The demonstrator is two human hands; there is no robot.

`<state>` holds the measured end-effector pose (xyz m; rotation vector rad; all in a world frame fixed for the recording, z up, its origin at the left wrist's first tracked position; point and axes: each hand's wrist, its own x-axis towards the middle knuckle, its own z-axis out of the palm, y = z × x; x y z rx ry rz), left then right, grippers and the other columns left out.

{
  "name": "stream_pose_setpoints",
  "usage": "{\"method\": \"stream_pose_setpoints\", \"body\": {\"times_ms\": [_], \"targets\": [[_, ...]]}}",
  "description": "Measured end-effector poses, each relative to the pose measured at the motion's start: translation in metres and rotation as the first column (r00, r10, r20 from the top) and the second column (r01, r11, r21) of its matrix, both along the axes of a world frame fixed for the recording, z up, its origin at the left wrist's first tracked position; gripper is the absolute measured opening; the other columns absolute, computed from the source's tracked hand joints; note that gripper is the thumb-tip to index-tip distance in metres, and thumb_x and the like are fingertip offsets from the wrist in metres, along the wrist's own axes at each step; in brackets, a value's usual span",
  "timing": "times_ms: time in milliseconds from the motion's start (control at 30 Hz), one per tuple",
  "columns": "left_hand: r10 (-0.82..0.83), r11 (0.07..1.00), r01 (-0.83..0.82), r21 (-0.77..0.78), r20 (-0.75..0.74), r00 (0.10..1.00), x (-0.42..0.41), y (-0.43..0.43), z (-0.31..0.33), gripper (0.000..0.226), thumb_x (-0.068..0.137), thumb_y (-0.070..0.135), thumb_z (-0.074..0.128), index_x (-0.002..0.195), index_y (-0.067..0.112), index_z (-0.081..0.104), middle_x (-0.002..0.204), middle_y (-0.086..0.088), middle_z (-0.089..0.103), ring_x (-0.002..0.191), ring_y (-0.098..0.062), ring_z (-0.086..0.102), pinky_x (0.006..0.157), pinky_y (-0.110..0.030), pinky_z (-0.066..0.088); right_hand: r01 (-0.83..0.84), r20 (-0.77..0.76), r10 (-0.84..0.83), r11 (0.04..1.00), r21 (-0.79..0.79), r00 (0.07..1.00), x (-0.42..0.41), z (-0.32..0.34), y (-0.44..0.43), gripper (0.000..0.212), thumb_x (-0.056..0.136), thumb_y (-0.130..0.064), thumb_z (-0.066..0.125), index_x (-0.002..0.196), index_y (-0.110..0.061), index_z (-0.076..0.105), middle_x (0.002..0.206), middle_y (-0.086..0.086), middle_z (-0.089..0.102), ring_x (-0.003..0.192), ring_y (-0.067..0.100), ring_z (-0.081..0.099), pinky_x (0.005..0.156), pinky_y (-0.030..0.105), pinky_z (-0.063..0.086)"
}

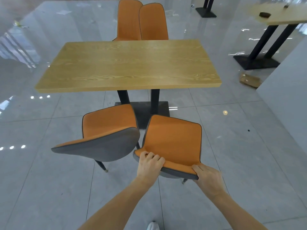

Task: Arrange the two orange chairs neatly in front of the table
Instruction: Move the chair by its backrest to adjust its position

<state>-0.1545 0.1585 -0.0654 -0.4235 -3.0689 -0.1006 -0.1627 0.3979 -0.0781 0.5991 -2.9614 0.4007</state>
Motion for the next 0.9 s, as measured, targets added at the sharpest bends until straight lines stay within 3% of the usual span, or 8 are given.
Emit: {"method": "stream_pose_setpoints", "body": {"times_ms": [133, 267, 533, 733, 900], "targets": [[0.015, 1.000, -0.015, 0.013, -0.002, 1.000, -0.009, -0.005, -0.008, 0.030, 0.048, 0.000, 0.074, 0.059, 0.023, 0.058, 0.054, 0.006, 0.059, 0.058, -0.018, 0.057, 0.072, -0.033, 0.041, -0.029, -0.053, 0.027, 0.999, -0.038, 0.998, -0.011, -0.010, -0.005, 0.031, 0.044, -0.008, 0.083, 0.063, -0.021, 0.063, 0.052, -0.005, 0.058, 0.045, 0.018, 0.053, 0.037, 0.024, 0.038], [0.046, 0.999, -0.046, 0.020, -0.028, 0.999, -0.028, -0.010, -0.008, 0.031, 0.048, -0.002, 0.072, 0.062, 0.022, 0.060, 0.056, 0.005, 0.060, 0.061, -0.019, 0.058, 0.075, -0.034, 0.035, -0.023, -0.055, 0.022, 1.000, -0.018, 0.998, -0.029, -0.009, -0.011, 0.033, 0.042, -0.010, 0.086, 0.063, -0.020, 0.063, 0.051, -0.004, 0.058, 0.043, 0.018, 0.051, 0.035, 0.025, 0.038], [0.083, 0.996, -0.080, -0.045, 0.082, 0.993, -0.069, -0.019, -0.005, 0.042, 0.032, 0.004, 0.081, 0.065, 0.022, 0.062, 0.058, 0.006, 0.061, 0.064, -0.020, 0.059, 0.076, -0.035, 0.036, -0.041, -0.028, 0.041, 0.999, 0.026, 0.999, -0.072, -0.004, -0.023, 0.034, 0.038, -0.008, 0.085, 0.063, -0.017, 0.064, 0.050, -0.002, 0.058, 0.041, 0.021, 0.053, 0.033, 0.025, 0.039], [0.048, 0.997, -0.050, -0.066, -0.033, 0.998, -0.078, -0.020, -0.006, 0.033, 0.046, -0.007, 0.068, 0.062, 0.021, 0.060, 0.056, 0.006, 0.059, 0.062, -0.021, 0.058, 0.071, -0.036, 0.041, -0.044, -0.011, 0.044, 0.998, 0.038, 0.999, -0.078, 0.001, -0.025, 0.032, 0.038, -0.006, 0.082, 0.061, -0.017, 0.063, 0.048, -0.002, 0.058, 0.040, 0.019, 0.052, 0.033, 0.023, 0.040], [0.047, 0.994, -0.051, -0.098, -0.045, 0.998, -0.077, -0.021, -0.001, 0.032, 0.050, -0.004, 0.072, 0.065, 0.022, 0.062, 0.060, 0.006, 0.062, 0.067, -0.022, 0.060, 0.072, -0.040, 0.047, -0.025, 0.070, 0.019, 0.996, 0.080, 0.997, -0.076, 0.004, -0.028, 0.041, 0.028, -0.004, 0.082, 0.061, -0.018, 0.061, 0.045, -0.003, 0.054, 0.037, 0.019, 0.048, 0.033, 0.022, 0.035]]}}
